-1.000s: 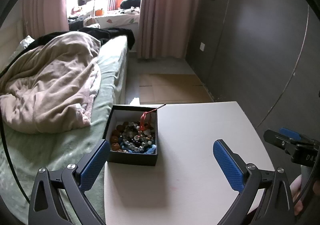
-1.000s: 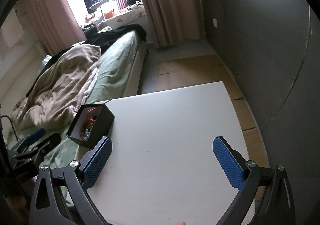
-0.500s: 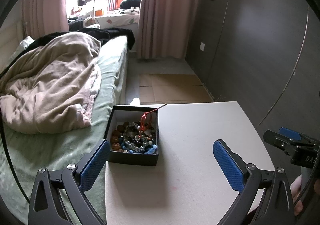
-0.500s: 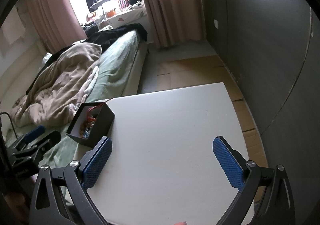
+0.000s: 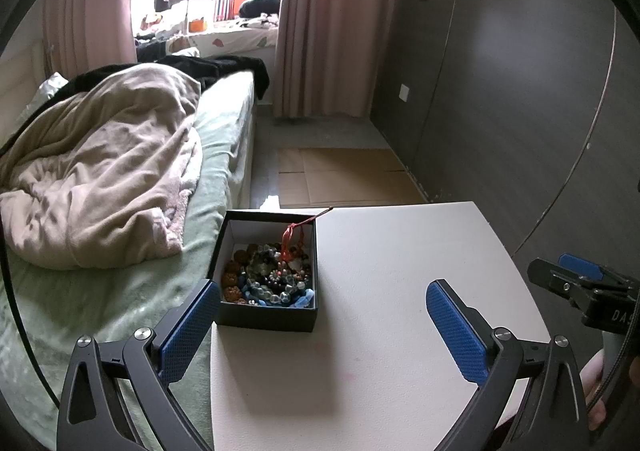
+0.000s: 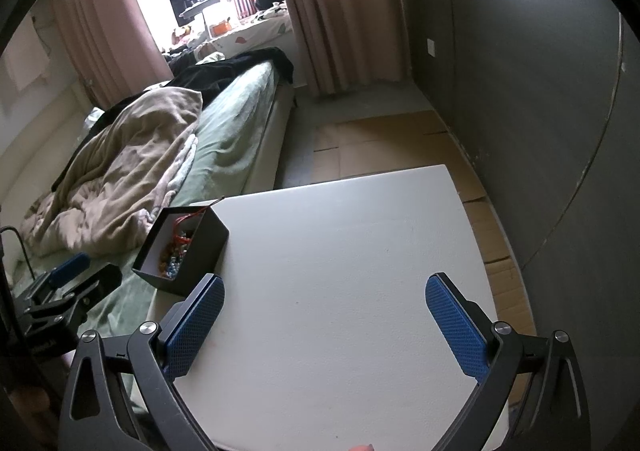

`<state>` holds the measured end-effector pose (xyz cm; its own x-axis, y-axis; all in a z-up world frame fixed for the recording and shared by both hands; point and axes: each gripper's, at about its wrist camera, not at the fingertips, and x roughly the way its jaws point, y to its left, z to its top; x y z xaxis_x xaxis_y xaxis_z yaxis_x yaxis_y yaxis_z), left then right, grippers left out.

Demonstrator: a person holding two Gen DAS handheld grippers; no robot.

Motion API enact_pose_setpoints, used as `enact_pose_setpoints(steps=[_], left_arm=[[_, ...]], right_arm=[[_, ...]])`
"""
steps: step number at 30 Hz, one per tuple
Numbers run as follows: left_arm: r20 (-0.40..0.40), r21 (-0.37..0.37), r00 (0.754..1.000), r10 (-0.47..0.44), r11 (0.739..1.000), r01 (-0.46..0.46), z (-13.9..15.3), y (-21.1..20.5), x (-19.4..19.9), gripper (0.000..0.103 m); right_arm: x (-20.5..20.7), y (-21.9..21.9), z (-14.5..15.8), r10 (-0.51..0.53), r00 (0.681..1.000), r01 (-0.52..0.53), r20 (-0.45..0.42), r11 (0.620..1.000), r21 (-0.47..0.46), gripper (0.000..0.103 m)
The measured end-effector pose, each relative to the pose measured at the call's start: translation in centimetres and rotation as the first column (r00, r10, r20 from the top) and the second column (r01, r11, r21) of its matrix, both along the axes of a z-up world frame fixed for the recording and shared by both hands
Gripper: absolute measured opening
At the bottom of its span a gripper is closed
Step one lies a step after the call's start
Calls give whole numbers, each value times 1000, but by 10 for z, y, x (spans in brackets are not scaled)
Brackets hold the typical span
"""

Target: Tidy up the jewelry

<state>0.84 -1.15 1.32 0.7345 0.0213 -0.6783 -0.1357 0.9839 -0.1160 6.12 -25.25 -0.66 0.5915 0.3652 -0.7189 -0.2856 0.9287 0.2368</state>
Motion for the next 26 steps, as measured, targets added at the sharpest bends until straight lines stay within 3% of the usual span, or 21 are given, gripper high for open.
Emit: enact_pose_setpoints(steps=[26], left_arm=[[10, -6, 1000, -3, 1000, 3, 3, 3, -2, 102]], right_arm=[[-1, 2, -5, 3, 1000, -3, -6, 1000, -17, 102]])
